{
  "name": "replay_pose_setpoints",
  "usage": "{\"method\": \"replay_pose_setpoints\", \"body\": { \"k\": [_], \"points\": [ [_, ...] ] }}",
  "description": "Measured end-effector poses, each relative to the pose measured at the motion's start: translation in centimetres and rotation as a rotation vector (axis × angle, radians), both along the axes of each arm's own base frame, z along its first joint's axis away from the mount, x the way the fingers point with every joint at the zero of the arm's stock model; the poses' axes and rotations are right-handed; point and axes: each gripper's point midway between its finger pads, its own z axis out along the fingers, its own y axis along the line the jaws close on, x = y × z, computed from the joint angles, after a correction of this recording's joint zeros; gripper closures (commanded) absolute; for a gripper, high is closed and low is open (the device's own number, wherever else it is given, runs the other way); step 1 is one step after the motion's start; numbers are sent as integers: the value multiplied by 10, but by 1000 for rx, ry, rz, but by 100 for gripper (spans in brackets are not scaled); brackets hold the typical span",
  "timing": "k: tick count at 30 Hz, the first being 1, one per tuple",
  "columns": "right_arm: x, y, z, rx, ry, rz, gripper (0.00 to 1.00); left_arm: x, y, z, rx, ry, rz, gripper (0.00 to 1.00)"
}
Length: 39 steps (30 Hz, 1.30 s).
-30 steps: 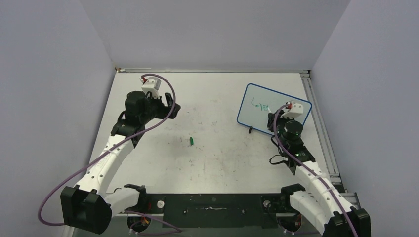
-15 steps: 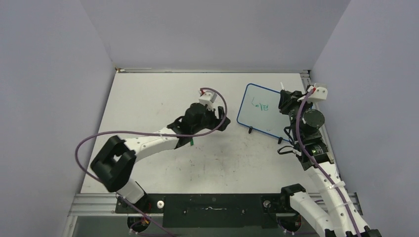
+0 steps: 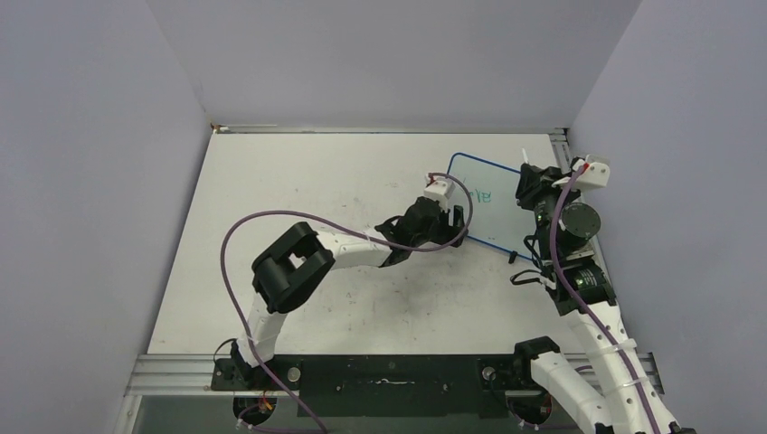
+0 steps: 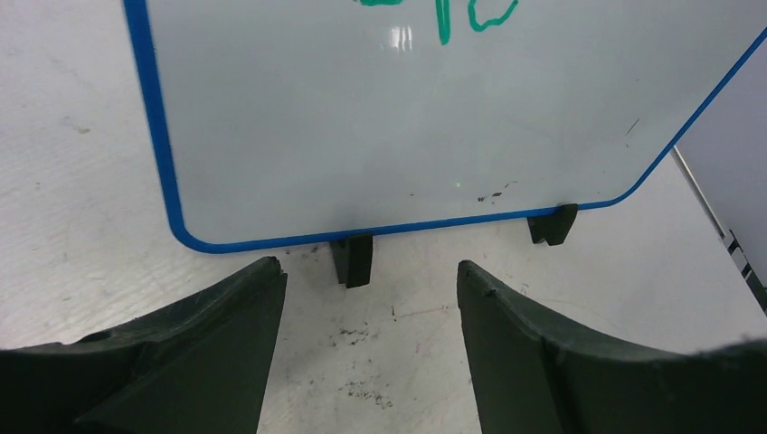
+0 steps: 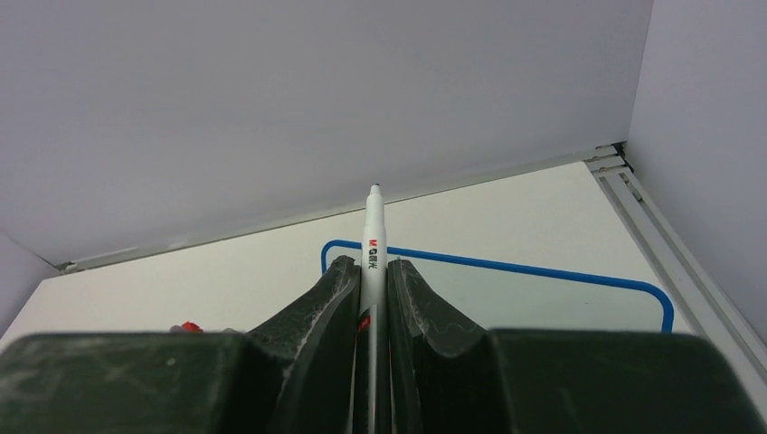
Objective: Write a sentence on the whiteboard
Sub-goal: Move the whiteboard to the center of the board.
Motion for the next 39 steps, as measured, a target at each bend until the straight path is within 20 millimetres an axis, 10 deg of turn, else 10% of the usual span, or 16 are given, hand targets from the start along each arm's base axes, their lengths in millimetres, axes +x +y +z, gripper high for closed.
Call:
{"method": "replay_pose_setpoints", "body": {
  "k": [19,24,34,39],
  "points": [
    [-3,-3,0,8,-14,-14,95,-2,-27,-59,209,9,12,62],
    [-3,-4,0,9,-14,-19,95,-2,-34,-60,236,-14,23,87],
    [-3,-4,-3,14,-9,-20,95,-2,-20,-63,284,-65,121,100],
    [-2,-4,-5,14,-5,-19,95,-18,31,-64,311,-59,225,100]
  ]
}}
